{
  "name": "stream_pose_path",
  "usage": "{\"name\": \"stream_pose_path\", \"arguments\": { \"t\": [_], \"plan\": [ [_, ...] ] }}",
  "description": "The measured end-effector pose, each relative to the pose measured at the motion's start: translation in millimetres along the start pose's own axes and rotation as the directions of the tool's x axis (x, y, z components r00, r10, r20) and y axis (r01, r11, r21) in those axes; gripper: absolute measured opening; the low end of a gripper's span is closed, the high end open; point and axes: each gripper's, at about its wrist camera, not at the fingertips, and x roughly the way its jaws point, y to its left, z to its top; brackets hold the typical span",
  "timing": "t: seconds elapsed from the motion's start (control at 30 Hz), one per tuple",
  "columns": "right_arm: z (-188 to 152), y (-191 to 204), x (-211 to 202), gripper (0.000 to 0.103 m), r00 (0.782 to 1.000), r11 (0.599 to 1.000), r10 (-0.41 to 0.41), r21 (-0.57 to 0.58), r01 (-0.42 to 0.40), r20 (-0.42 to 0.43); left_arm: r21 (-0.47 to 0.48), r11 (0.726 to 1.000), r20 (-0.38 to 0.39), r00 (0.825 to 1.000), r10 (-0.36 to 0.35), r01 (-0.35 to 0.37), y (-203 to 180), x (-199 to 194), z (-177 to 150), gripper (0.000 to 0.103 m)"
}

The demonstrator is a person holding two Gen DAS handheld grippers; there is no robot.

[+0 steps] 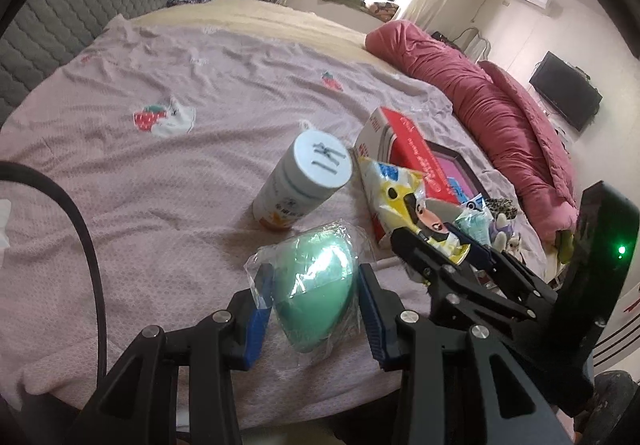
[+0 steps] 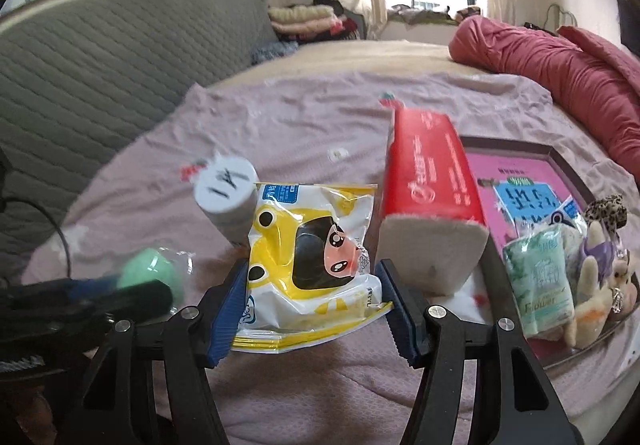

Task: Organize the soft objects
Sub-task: 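Grasp the bagged green egg sponge with the left gripper while the right grasps the yellow snack packet, then carry the green sponge and yellow snack packet over the pink book tray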

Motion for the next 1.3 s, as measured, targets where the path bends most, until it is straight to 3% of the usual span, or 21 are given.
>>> {"name": "stream_pose_path", "arguments": {
  "t": [0.4,0.8,1.3],
  "plan": [
    [24,-37,-49,0.065,0.984,0.996,-0.066,0.077,0.053,0.168,0.067,0.998,0.03,1.0,0.008,-0.01,-38,-14,9,0.042],
    [33,-100,-71,0.065,0.955,0.972,-0.187,0.185,0.145,0.23,0.144,0.99,0.05,0.999,-0.011,0.004,-97,-9,29,0.042],
    [26,-175,-92,0.065,0.916,0.919,-0.319,0.313,0.238,0.242,0.307,0.952,0.046,0.999,-0.027,0.012,-184,17,41,0.042]
  ]
}}
